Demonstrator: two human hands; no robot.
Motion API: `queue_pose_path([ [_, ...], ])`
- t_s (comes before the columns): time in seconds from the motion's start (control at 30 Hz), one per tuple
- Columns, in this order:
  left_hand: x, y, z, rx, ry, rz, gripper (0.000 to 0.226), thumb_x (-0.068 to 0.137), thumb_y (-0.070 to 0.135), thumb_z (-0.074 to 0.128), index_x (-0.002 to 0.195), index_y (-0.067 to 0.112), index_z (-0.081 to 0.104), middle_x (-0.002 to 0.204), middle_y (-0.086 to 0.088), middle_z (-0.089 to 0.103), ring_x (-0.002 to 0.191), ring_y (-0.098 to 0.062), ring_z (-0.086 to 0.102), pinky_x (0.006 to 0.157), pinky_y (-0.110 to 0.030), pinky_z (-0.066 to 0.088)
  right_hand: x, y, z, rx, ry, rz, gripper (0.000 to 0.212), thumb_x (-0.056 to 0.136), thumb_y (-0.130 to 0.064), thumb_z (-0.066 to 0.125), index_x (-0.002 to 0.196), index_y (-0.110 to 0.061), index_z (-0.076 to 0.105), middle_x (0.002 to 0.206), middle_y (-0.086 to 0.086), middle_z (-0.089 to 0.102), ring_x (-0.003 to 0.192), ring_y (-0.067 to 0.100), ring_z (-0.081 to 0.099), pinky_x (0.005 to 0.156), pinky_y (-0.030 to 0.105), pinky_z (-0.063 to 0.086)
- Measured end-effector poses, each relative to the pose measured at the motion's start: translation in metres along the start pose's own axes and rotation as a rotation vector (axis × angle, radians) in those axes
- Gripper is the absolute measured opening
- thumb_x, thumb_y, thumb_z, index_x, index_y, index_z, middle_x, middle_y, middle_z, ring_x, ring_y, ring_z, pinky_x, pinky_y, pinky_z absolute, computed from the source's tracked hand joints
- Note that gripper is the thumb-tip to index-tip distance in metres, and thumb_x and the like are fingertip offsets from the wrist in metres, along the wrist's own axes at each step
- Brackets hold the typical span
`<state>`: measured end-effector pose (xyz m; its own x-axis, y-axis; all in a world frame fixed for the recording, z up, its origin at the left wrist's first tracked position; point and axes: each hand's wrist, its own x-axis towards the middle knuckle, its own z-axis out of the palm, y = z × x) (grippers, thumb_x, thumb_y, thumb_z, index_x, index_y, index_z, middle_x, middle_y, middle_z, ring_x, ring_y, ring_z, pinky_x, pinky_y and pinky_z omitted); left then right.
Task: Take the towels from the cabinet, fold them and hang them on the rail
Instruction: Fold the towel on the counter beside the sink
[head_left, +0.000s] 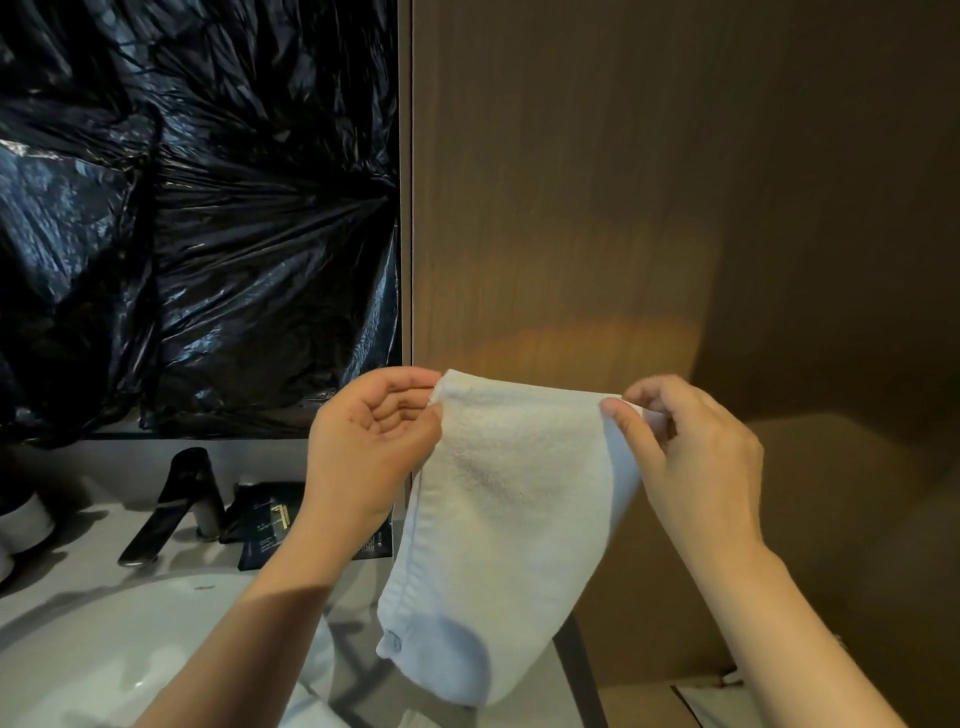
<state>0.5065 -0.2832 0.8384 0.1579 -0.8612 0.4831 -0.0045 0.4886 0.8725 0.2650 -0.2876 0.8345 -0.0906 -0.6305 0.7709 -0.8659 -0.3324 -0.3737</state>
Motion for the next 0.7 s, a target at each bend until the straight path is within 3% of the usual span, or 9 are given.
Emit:
queue_pose_path([
  [0.1,0.000,0.004,0.005,0.001,-0.024,0.021,0.023,0.081,-0.004,0.070,0.096,0.014,0.069,0.087,-0.003,0.074,0.080,-0.014,0.070,0.072,-0.018,0.055,0.002,0.006,-0.003,-0.065,-0.052,0.046,0.035,0.088,-0.043,0.063,0.113,-0.019,0.068,0.098,-0.003,0.068,0.084,0.010,0.060,0.069,0.023,0.049],
  [0.2,-0.001,0.008,0.013,0.026,-0.054,0.027,0.022,0.080,-0.003,0.072,0.094,0.014,0.067,0.086,-0.002,0.072,0.079,-0.013,0.069,0.074,-0.018,0.055,0.002,0.013,-0.005,-0.190,-0.145,0.078,0.038,0.089,-0.044,0.060,0.116,-0.017,0.069,0.104,0.002,0.068,0.098,0.021,0.061,0.080,0.032,0.048],
  [0.27,-0.002,0.011,0.019,0.045,-0.070,0.031,0.021,0.079,-0.003,0.073,0.090,0.014,0.066,0.084,-0.001,0.071,0.078,-0.011,0.068,0.074,-0.018,0.055,0.000,0.015,-0.006,-0.192,-0.194,0.090,0.040,0.089,-0.045,0.058,0.117,-0.017,0.069,0.108,0.000,0.064,0.103,0.016,0.052,0.080,0.029,0.044],
  [0.33,-0.002,0.013,0.022,0.043,-0.081,0.035,0.019,0.078,-0.004,0.073,0.087,0.011,0.065,0.082,-0.002,0.071,0.076,-0.012,0.068,0.073,-0.019,0.056,-0.002,0.012,-0.009,-0.062,-0.229,0.095,0.045,0.089,-0.051,0.055,0.123,-0.024,0.064,0.115,-0.012,0.053,0.107,0.003,0.040,0.082,0.025,0.039],
  [0.4,-0.003,0.015,0.023,0.060,-0.102,0.039,0.018,0.078,-0.004,0.073,0.086,0.010,0.065,0.081,-0.003,0.070,0.076,-0.016,0.068,0.073,-0.023,0.058,-0.005,0.001,-0.008,0.156,-0.281,0.078,0.050,0.088,-0.062,0.050,0.130,-0.036,0.057,0.122,-0.024,0.047,0.110,-0.007,0.042,0.088,0.022,0.041],
  [0.5,-0.007,0.017,0.026,0.053,-0.137,0.023,0.017,0.079,-0.003,0.073,0.086,0.009,0.064,0.081,-0.006,0.071,0.079,-0.025,0.069,0.075,-0.032,0.058,-0.010,-0.022,0.002,0.357,-0.394,0.057,0.053,0.087,-0.071,0.043,0.133,-0.045,0.051,0.133,-0.027,0.049,0.127,-0.004,0.044,0.103,0.033,0.045],
  [0.6,-0.011,0.018,0.027,0.048,-0.148,0.022,0.016,0.078,-0.004,0.073,0.087,0.006,0.064,0.082,-0.007,0.072,0.079,-0.025,0.070,0.073,-0.029,0.059,-0.010,-0.037,0.011,0.403,-0.414,0.018,0.038,0.092,-0.061,0.047,0.124,-0.043,0.057,0.119,-0.026,0.058,0.119,0.004,0.052,0.103,0.046,0.046],
  [0.7,-0.014,0.016,0.026,0.048,-0.125,-0.014,0.015,0.077,-0.001,0.075,0.087,0.008,0.066,0.081,-0.004,0.072,0.074,-0.016,0.069,0.069,-0.019,0.056,-0.009,-0.039,0.015,0.407,-0.364,-0.014,0.017,0.093,-0.053,0.051,0.105,-0.042,0.057,0.101,-0.028,0.057,0.102,0.001,0.056,0.086,0.031,0.053],
])
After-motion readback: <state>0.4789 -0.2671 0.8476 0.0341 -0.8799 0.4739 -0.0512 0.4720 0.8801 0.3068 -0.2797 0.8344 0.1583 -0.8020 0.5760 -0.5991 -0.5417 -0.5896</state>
